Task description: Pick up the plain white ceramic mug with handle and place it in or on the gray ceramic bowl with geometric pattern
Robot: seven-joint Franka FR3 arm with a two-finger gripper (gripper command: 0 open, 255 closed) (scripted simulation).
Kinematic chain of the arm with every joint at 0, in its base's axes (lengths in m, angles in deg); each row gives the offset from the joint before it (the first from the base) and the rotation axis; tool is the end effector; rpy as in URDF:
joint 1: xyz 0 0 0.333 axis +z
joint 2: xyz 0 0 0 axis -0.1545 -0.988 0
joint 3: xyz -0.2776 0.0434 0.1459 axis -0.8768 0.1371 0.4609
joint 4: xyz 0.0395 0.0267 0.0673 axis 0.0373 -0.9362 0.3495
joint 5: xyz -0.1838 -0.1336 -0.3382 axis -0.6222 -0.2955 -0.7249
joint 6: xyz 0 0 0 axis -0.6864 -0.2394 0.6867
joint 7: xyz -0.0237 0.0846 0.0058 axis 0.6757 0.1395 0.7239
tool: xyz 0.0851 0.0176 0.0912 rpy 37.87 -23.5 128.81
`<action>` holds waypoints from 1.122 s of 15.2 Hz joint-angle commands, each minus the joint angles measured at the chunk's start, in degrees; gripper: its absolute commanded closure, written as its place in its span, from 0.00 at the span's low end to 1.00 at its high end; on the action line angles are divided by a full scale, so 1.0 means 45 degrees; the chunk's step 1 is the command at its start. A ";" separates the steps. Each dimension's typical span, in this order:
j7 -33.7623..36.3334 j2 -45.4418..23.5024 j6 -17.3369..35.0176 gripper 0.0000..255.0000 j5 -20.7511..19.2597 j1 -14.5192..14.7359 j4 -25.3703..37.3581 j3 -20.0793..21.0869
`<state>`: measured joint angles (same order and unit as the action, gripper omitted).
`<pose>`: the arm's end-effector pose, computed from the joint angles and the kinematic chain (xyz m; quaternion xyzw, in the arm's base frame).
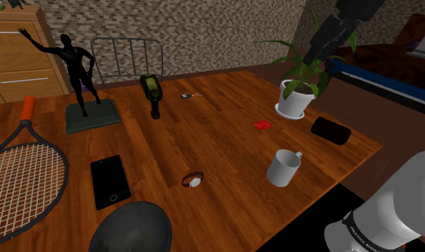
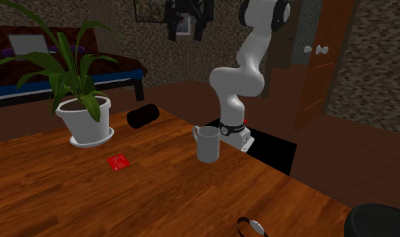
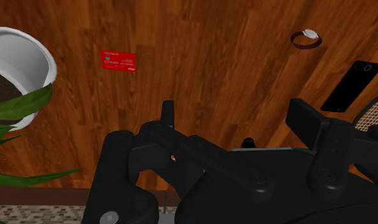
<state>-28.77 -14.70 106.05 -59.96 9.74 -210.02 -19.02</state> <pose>0.3193 0.0453 0.6430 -0.9916 -0.0263 -0.1257 0.0136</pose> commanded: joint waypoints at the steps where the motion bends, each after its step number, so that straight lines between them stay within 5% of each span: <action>1: 0.0000 0.0000 0.0000 0.00 0.0000 0.0000 0.0000 0.0000; 17: 0.0668 -0.1270 0.2071 0.00 0.0800 0.0936 -0.4583 0.1721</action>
<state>-25.87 -19.99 114.59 -56.66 13.63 -229.19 -11.72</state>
